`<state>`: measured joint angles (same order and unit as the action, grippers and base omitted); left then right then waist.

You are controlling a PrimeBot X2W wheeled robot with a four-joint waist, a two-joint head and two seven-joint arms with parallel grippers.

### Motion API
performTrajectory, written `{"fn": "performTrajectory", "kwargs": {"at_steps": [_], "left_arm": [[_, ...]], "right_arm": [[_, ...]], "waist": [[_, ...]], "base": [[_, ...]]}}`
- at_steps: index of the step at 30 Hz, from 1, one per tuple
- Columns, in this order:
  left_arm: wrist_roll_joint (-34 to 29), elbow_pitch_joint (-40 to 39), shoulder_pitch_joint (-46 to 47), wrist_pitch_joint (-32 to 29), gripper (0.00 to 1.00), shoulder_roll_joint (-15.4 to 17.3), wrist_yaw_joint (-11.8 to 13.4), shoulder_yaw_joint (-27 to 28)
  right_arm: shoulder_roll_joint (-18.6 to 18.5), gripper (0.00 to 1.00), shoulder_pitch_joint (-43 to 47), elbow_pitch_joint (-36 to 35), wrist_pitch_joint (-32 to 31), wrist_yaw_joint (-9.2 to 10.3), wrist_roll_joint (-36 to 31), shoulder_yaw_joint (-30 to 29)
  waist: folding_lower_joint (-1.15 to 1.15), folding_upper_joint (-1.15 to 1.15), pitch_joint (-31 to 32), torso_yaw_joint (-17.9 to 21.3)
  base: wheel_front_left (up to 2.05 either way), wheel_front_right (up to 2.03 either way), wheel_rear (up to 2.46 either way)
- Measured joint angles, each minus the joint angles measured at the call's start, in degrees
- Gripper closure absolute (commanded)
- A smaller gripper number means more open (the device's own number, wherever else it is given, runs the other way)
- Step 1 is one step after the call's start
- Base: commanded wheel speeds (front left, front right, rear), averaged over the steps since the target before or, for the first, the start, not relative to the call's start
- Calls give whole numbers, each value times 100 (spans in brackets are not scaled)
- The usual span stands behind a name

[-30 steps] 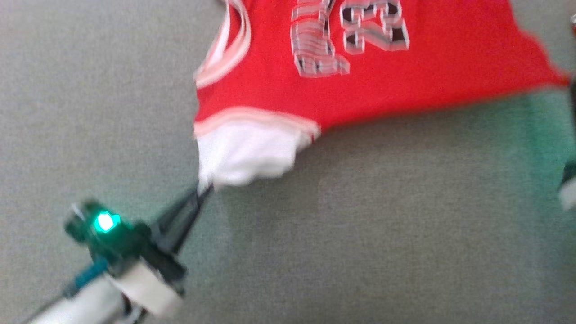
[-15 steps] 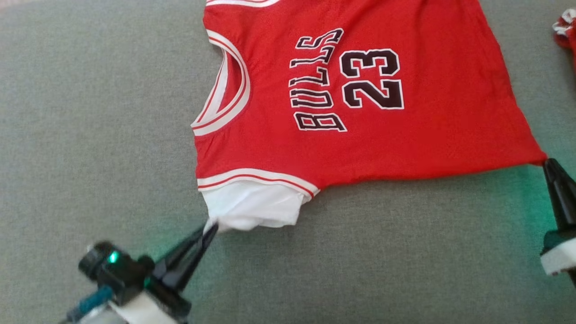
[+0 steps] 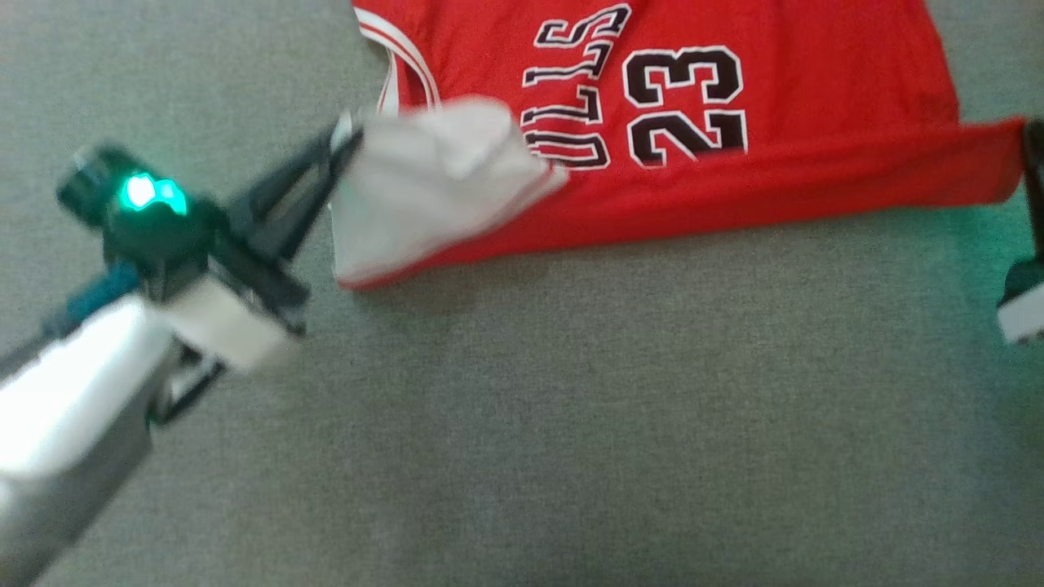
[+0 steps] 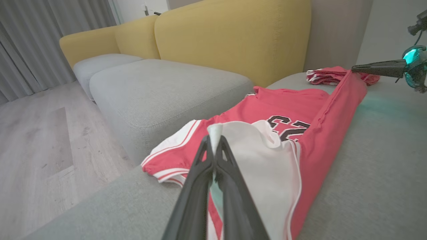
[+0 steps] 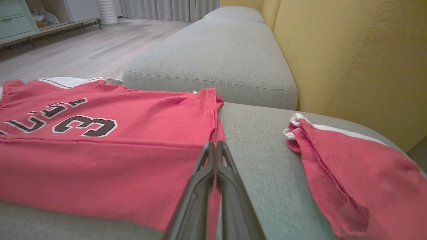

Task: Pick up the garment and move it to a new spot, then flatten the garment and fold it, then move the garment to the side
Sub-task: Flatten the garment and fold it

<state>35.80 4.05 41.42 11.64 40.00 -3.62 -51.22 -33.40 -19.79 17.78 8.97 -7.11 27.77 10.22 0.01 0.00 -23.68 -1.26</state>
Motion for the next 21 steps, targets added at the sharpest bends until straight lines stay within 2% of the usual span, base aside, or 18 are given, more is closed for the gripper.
{"fn": "performTrajectory", "kwargs": {"at_steps": [6,11,12,13,17,21], "left_arm": [[-205,475,969,-148,100,-177,-144,116],[-303,875,1400,-4,100,-432,-142,233],[-286,945,1411,46,55,-495,-142,278],[-248,1014,1405,87,0,-556,-142,311],[-109,1159,1241,223,0,-719,-30,449],[64,1078,506,281,0,-878,314,692]], "right_arm": [[-55,100,-824,218,-51,0,-5,233],[-136,100,-1419,509,-32,0,-68,436],[-126,0,-1500,603,23,0,-91,442],[-114,0,-1564,688,93,0,-116,442],[58,0,-1654,921,379,0,-146,404],[261,0,-1582,1039,525,0,-244,224]], "waist": [[0,0,-307,29],[0,0,-544,38],[0,0,-577,39],[0,0,-603,40],[0,0,-587,46],[-1,0,-452,61]], "base": [[0,0,0],[0,0,0],[0,0,0],[0,0,0],[0,0,0],[0,0,0]]}}
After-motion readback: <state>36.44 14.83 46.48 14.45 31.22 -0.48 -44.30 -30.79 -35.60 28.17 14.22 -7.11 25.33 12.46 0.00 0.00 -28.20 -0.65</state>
